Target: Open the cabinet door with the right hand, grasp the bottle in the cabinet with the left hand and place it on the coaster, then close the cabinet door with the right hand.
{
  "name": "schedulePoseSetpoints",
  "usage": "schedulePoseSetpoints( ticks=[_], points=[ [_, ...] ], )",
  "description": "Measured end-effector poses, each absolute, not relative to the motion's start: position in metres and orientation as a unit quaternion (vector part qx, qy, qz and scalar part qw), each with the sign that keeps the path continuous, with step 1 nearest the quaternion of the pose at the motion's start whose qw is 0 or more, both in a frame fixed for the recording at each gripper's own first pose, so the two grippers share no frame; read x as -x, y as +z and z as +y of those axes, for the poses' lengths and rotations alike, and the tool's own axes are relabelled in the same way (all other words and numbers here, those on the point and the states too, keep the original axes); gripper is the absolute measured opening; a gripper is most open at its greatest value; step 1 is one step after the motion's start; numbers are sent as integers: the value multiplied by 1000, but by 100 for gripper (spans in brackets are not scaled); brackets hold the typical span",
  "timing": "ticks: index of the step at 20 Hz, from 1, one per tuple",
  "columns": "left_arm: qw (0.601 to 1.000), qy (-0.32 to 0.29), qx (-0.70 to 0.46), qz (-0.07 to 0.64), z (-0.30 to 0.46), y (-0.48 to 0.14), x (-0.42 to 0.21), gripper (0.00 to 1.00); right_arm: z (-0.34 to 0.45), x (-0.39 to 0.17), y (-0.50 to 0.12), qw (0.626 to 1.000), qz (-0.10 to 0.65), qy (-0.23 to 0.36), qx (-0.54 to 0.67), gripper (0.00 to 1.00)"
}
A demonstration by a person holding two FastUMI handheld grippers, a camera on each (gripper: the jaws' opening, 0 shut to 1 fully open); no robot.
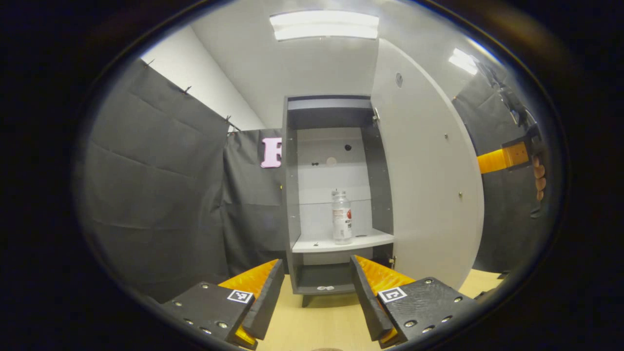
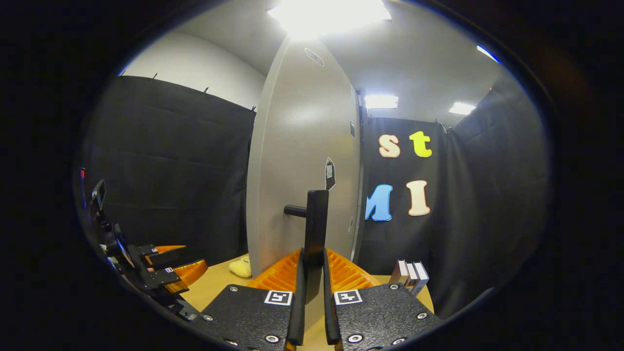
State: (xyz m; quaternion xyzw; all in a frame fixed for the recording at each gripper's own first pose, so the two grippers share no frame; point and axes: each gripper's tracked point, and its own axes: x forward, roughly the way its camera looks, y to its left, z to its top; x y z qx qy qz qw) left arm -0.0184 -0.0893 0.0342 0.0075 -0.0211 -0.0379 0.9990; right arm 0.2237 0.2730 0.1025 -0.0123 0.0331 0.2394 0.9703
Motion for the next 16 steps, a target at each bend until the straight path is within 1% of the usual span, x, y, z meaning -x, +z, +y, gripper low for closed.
schedulePoseSetpoints(
  ticks=[2, 3, 4, 8, 9, 10, 11, 12, 14, 16],
  points=[
    [999, -40, -11, -20, -98, 36, 19, 77, 268, -226, 103, 972, 29, 233, 14, 17],
    [999, -40, -10, -18, -104, 37, 19, 77, 265, -226, 103, 973, 27, 228, 16, 19],
    [999, -42, -8, -16, -109, 36, 17, 77, 262, -228, 104, 975, 24, 222, 18, 17],
    [999, -46, 6, -15, -127, 43, 11, 77, 249, -234, 104, 980, 20, 198, 18, 17],
    [999, -47, 9, -15, -131, 45, 6, 77, 252, -232, 103, 979, 21, 201, 10, 16],
    [999, -49, 11, -14, -133, 46, 2, 77, 256, -231, 103, 978, 22, 205, -2, 18],
    [998, -53, 12, -14, -137, 49, -2, 77, 259, -229, 104, 978, 19, 210, -8, 17],
    [998, -56, 13, -16, -140, 52, -8, 83, 258, -228, 107, 978, 11, 208, -6, 17],
    [998, -62, 10, -15, -144, 57, -20, 83, 251, -235, 107, 980, 3, 199, 6, 16],
    [997, -71, 6, -13, -145, 61, -35, 83, 245, -232, 102, 981, 14, 192, 10, 17]
  ],
)
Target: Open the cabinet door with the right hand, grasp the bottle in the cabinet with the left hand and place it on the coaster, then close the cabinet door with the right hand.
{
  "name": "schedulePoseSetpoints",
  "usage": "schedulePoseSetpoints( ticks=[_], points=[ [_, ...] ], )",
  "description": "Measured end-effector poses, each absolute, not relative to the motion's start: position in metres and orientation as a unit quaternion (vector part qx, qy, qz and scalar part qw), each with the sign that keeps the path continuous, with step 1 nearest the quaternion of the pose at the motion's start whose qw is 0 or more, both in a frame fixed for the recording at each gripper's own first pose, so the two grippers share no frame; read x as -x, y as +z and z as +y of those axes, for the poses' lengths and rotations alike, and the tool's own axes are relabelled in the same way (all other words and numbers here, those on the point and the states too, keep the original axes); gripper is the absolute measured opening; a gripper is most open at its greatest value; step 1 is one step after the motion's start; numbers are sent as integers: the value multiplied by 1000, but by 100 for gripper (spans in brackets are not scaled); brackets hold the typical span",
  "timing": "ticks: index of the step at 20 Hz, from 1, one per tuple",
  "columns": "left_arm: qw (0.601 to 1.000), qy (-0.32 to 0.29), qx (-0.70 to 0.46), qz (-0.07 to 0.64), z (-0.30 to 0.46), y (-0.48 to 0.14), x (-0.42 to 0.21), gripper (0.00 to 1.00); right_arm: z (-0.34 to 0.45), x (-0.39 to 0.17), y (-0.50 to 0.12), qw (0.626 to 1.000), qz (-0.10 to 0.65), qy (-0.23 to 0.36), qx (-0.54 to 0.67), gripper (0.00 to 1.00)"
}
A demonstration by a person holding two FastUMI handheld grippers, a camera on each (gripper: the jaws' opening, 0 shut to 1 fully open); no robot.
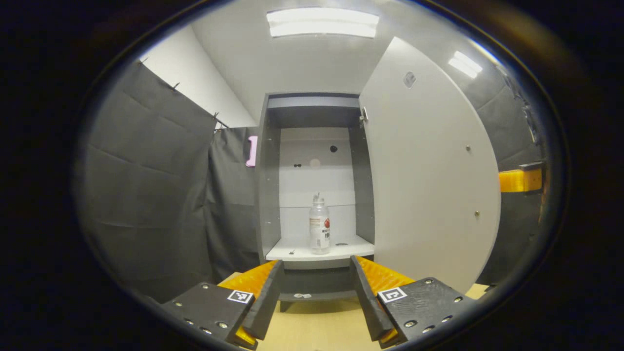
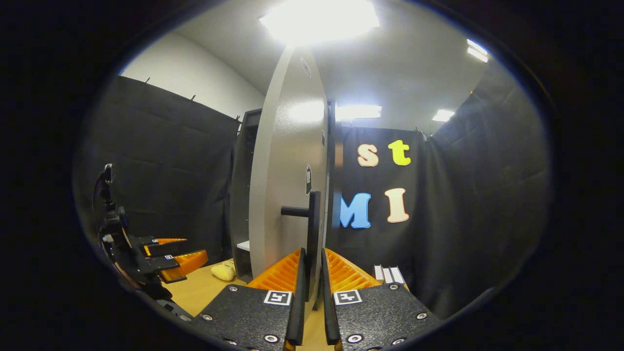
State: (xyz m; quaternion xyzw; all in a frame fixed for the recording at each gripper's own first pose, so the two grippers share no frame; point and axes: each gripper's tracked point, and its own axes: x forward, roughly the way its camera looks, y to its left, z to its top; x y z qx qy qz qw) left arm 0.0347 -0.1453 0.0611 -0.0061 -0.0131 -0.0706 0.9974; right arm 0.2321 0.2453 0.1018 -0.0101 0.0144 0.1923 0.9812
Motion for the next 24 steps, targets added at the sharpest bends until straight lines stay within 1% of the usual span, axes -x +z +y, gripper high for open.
schedulePoseSetpoints(
  ticks=[2, 4, 5, 6, 7, 8, 9, 10, 11, 17, 23, 24],
  points=[
    [997, -78, 7, -16, -146, 64, -53, 83, 246, -221, 96, 981, 31, 190, -1, 20],
    [996, -85, 8, -19, -147, 68, -73, 83, 234, -219, 92, 987, 38, 157, 3, 32],
    [996, -89, 10, -19, -148, 69, -82, 83, 228, -219, 88, 989, 45, 141, 9, 51],
    [995, -94, 11, -19, -148, 69, -93, 77, 221, -218, 84, 990, 53, 127, 13, 64],
    [995, -101, 13, -18, -150, 70, -103, 83, 215, -217, 81, 992, 59, 111, 15, 75],
    [994, -107, 14, -17, -153, 70, -114, 83, 209, -216, 81, 994, 61, 92, 16, 82],
    [993, -112, 15, -19, -155, 72, -126, 83, 203, -214, 81, 995, 61, 72, 18, 91],
    [993, -117, 18, -20, -155, 73, -136, 83, 198, -212, 81, 996, 61, 56, 19, 94],
    [992, -121, 21, -20, -156, 74, -147, 83, 195, -212, 80, 997, 61, 45, 18, 94],
    [988, -152, 31, -17, -171, 69, -204, 83, 171, -205, 73, 996, 77, -34, 21, 94],
    [984, -172, 44, -2, -186, 45, -269, 83, 156, -193, 67, 990, 97, -105, 10, 94],
    [984, -174, 43, -1, -187, 43, -276, 77, 155, -192, 66, 988, 100, -114, 6, 94]
  ],
)
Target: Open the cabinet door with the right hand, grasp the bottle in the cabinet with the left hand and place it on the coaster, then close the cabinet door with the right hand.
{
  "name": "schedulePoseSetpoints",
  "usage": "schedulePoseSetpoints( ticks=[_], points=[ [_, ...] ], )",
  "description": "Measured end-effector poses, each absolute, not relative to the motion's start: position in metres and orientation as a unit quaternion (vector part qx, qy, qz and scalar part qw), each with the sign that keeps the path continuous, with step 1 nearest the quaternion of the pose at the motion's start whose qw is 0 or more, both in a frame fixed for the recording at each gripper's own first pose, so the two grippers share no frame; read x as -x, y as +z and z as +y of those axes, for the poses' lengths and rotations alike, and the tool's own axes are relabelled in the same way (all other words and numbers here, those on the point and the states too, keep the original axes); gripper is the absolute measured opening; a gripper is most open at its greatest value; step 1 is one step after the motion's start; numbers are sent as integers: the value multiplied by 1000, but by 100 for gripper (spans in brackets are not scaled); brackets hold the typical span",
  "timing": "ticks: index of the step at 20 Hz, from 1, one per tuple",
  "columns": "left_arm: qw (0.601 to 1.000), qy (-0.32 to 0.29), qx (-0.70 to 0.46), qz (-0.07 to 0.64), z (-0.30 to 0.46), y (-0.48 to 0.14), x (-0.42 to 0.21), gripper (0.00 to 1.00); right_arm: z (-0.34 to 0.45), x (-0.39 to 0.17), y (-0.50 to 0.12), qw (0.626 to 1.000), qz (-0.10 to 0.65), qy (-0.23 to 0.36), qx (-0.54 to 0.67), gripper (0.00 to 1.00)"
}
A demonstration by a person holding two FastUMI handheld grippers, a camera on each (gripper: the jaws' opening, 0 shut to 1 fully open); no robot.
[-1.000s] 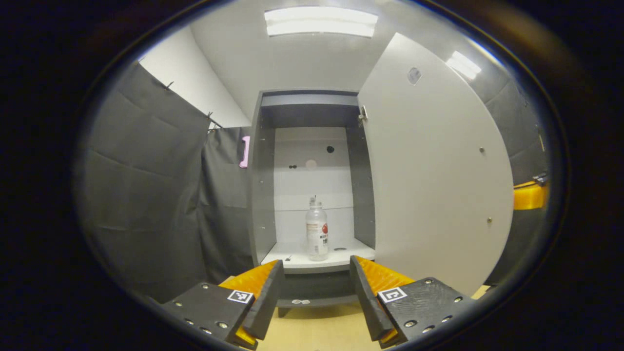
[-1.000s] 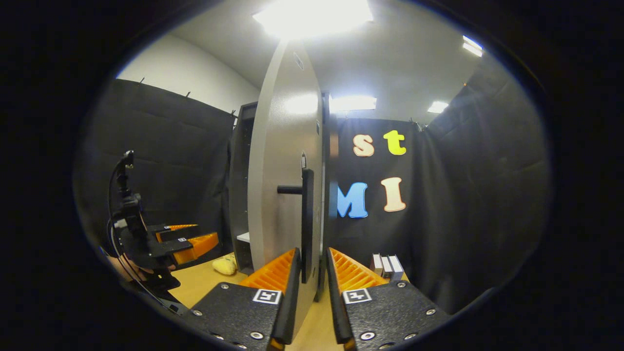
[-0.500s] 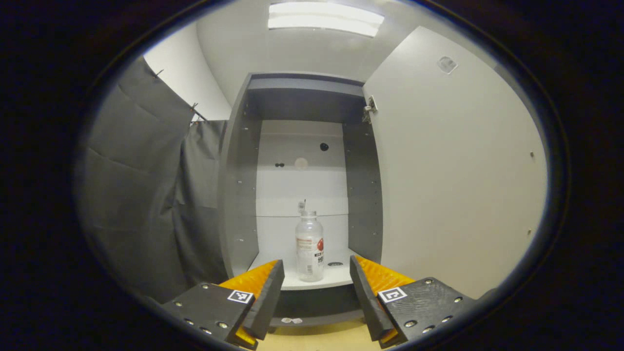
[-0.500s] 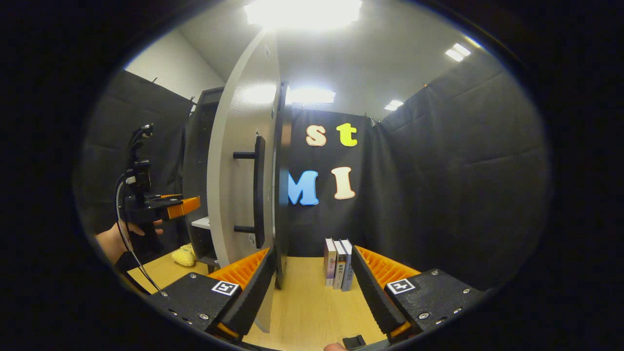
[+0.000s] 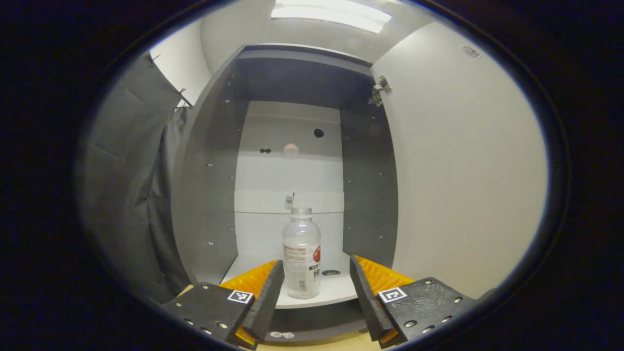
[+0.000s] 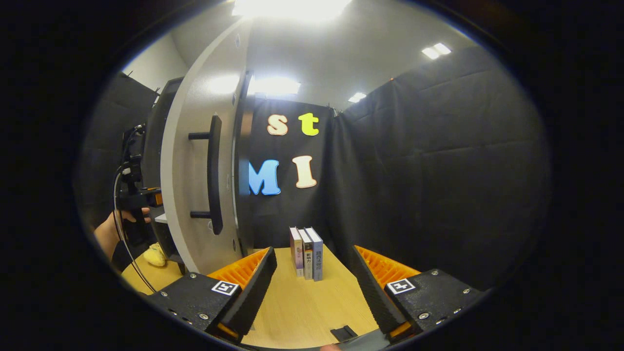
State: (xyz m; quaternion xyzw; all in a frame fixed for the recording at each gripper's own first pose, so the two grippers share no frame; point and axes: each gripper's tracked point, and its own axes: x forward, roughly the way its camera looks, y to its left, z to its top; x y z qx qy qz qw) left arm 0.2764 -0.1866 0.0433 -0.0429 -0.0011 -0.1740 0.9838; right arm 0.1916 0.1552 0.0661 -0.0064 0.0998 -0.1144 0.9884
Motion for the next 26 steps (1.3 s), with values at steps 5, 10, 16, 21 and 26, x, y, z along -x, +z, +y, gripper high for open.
schedulePoseSetpoints(
  ticks=[5, 10, 16, 21, 26],
  points=[
    [983, -181, 28, 9, -195, 28, -311, 77, 153, -186, 61, 982, 111, -153, -10, 94],
    [983, -179, 28, 21, -196, 7, -341, 77, 155, -181, 60, 978, 123, -169, -6, 94],
    [980, -195, 24, 40, -206, -10, -369, 77, 157, -173, 63, 975, 131, -176, 7, 95],
    [975, -214, 34, 41, -209, -9, -366, 74, 156, -169, 65, 974, 130, -184, 13, 94],
    [977, -209, 41, 27, -199, 10, -336, 71, 158, -168, 66, 978, 127, -164, 12, 94]
  ],
)
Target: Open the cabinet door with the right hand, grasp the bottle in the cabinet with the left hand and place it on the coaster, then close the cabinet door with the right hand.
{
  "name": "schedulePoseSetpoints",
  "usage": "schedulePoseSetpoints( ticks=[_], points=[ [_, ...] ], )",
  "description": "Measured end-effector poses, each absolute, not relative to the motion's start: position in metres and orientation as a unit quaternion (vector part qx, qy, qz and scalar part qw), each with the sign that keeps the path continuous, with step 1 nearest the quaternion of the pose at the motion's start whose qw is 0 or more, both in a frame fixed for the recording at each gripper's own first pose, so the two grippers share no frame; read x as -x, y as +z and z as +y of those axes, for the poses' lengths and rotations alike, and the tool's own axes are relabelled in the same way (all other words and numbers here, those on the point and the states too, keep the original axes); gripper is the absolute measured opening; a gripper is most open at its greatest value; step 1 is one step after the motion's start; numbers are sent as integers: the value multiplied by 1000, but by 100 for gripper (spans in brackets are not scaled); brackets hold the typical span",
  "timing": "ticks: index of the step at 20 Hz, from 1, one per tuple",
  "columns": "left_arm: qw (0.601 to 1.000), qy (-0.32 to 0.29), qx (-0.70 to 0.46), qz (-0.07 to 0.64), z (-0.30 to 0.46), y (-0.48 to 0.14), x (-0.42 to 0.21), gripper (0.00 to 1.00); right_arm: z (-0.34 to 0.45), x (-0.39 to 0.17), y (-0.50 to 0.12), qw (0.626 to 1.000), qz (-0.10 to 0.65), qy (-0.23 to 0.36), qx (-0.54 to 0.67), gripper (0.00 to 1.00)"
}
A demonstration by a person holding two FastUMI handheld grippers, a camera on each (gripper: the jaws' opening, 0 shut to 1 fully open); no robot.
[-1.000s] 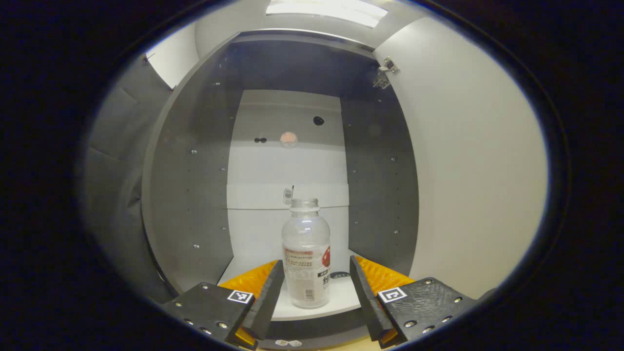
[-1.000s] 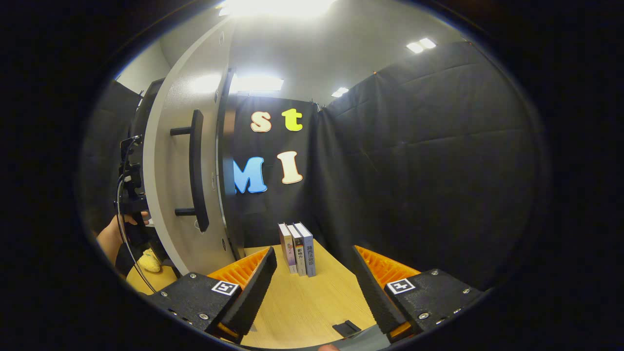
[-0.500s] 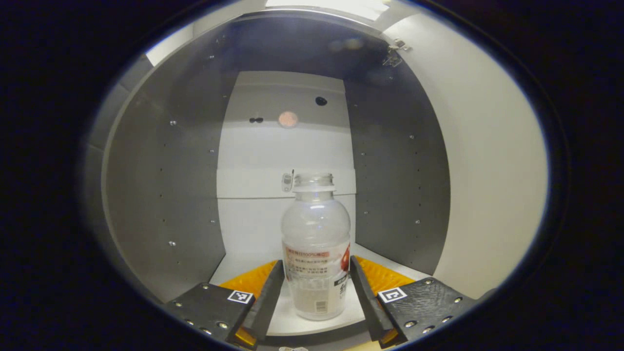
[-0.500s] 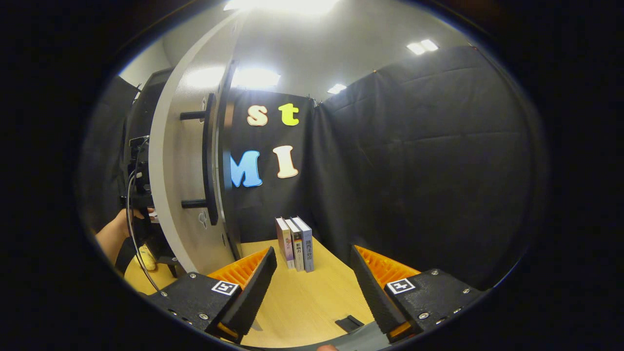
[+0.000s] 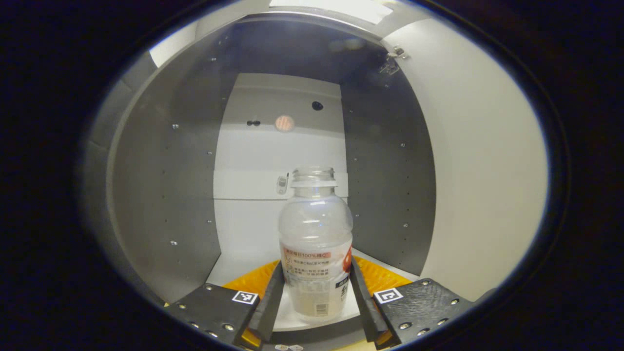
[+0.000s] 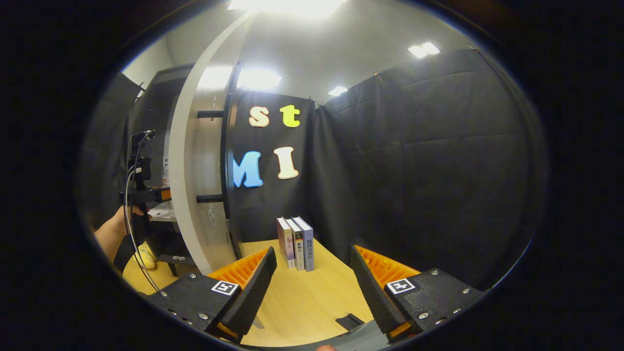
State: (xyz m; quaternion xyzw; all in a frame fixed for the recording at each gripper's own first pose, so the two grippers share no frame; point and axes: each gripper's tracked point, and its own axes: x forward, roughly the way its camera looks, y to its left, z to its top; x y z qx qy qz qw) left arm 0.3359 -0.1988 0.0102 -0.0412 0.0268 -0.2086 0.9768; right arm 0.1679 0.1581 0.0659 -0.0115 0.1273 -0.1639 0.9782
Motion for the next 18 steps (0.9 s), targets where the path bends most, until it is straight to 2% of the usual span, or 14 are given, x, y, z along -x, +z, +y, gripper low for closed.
schedulePoseSetpoints(
  ticks=[10, 11, 13, 14, 15, 16, 18],
  points=[
    [986, -161, 36, 5, -164, 38, -247, 71, 163, -160, 72, 988, 120, -95, -3, 94],
    [987, -157, 36, 4, -160, 40, -238, 77, 163, -157, 73, 989, 119, -89, -4, 94],
    [988, -150, 35, 2, -150, 39, -220, 77, 166, -157, 73, 990, 116, -77, -6, 95],
    [989, -147, 34, 3, -147, 38, -213, 71, 168, -157, 74, 991, 115, -71, -8, 95],
    [989, -142, 33, 2, -143, 38, -207, 71, 168, -156, 73, 991, 115, -64, -8, 94],
    [990, -138, 33, 2, -137, 35, -197, 77, 170, -156, 72, 992, 116, -59, -8, 95],
    [991, -130, 37, 4, -128, 30, -177, 77, 172, -154, 72, 992, 116, -48, -8, 94]
  ],
)
